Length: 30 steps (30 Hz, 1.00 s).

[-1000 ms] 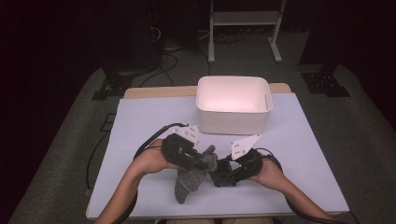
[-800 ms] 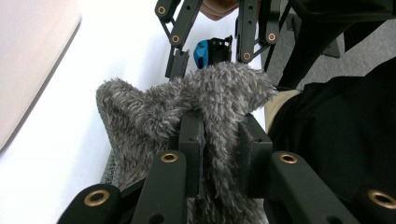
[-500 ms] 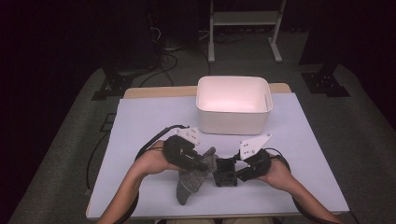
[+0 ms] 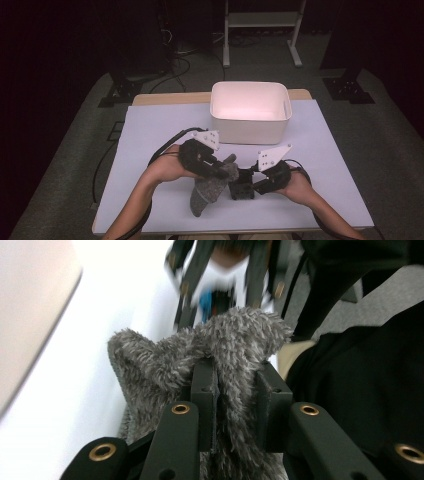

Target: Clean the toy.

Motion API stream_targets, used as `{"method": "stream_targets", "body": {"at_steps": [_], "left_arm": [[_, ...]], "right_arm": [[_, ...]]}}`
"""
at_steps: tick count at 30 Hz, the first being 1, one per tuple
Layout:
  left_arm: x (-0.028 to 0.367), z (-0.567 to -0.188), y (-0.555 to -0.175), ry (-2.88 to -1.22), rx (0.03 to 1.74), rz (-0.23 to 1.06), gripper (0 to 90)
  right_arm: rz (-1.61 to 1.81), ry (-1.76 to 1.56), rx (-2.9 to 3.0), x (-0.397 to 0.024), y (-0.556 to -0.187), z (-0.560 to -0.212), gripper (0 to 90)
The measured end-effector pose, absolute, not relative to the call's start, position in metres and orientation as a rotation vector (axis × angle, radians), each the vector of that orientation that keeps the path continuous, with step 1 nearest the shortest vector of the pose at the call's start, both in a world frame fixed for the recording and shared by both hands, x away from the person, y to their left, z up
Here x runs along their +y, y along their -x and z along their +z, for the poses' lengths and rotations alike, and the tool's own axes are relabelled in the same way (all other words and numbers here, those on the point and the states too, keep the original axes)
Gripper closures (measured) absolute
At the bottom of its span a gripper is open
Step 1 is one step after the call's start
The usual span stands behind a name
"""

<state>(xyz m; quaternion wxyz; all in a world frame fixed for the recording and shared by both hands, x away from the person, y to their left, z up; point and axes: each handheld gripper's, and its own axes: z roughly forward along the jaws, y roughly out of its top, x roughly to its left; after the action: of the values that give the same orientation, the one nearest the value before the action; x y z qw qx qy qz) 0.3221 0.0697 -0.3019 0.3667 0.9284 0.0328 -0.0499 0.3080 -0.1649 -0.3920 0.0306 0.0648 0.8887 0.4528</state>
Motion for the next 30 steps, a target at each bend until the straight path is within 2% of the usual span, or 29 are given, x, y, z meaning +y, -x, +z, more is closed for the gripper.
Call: {"method": "stream_targets", "body": {"at_steps": [10, 16, 18, 24, 26, 29, 30], "left_arm": [[0.042, -0.293, -0.323, -2.429, 0.004, -0.110, 74.5], [0.064, -0.305, -0.330, -2.405, 0.117, -0.115, 74.0], [0.074, -0.311, -0.331, -2.373, 0.141, -0.128, 73.4], [0.088, -0.321, -0.331, -2.310, 0.164, -0.174, 74.6], [0.088, -0.320, -0.330, -2.318, 0.164, -0.163, 74.7], [0.084, -0.319, -0.329, -2.316, 0.143, -0.174, 74.7], [0.081, -0.319, -0.327, -2.317, 0.127, -0.172, 74.7]], "right_arm": [[1.390, -0.178, 2.734, -0.162, -0.305, -0.393, 56.2], [1.398, -0.225, 2.722, -0.170, -0.307, -0.393, 56.5], [1.405, -0.239, 2.725, -0.173, -0.308, -0.392, 59.2], [1.388, -0.220, 2.744, -0.167, -0.308, -0.390, 59.2], [1.365, -0.214, 2.775, -0.164, -0.310, -0.388, 57.9], [1.314, -0.230, 2.804, -0.156, -0.314, -0.387, 48.2], [1.301, -0.229, 2.811, -0.154, -0.314, -0.387, 48.0]]}}
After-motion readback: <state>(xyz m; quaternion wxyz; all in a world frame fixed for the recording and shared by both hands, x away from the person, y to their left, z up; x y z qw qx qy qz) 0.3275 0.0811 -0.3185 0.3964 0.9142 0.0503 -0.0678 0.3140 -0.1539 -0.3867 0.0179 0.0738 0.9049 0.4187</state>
